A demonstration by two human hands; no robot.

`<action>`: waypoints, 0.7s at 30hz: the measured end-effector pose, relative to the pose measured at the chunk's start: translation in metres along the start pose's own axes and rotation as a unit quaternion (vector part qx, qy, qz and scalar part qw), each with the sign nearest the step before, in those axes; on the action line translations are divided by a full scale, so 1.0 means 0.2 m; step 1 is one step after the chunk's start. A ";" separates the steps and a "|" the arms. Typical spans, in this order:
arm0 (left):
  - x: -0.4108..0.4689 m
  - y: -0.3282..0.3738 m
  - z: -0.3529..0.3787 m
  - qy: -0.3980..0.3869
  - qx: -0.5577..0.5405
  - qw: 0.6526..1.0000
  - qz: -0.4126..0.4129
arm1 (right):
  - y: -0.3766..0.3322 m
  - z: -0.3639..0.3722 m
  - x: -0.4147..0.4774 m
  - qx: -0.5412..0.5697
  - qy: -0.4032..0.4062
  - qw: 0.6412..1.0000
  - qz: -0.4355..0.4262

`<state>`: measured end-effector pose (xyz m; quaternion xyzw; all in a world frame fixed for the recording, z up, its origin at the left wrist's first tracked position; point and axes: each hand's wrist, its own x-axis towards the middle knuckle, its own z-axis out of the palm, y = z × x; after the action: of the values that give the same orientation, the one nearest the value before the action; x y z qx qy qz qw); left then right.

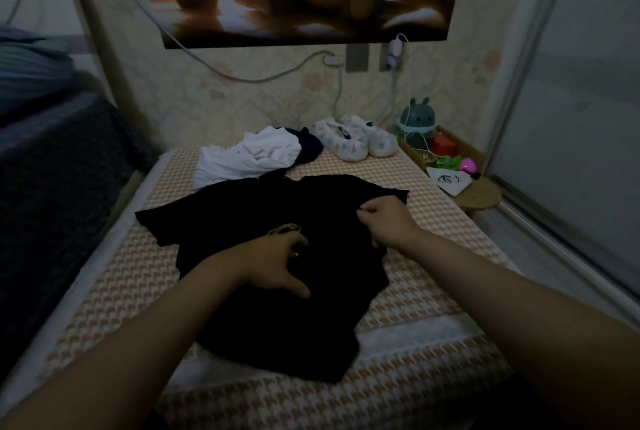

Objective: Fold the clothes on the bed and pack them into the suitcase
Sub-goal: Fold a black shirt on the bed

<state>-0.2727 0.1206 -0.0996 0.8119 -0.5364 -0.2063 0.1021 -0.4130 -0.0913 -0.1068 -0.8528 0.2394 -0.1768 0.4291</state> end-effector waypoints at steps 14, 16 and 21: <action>0.13 -0.27 0.14 0.030 0.179 0.983 0.022 | 0.09 0.23 0.17 -0.389 -0.319 0.862 -0.066; 0.14 -0.29 0.12 0.070 0.120 0.990 0.039 | 0.10 0.23 0.15 -0.360 -0.297 0.882 -0.071; 0.14 -0.30 -0.01 0.140 0.041 0.987 0.067 | 0.10 0.17 0.18 -0.292 -0.140 0.940 -0.106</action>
<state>-0.2113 0.1186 -0.1269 0.7987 -0.5779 -0.0613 0.1560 -0.3706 -0.0999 -0.1381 -0.9773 0.1257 -0.0222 0.1694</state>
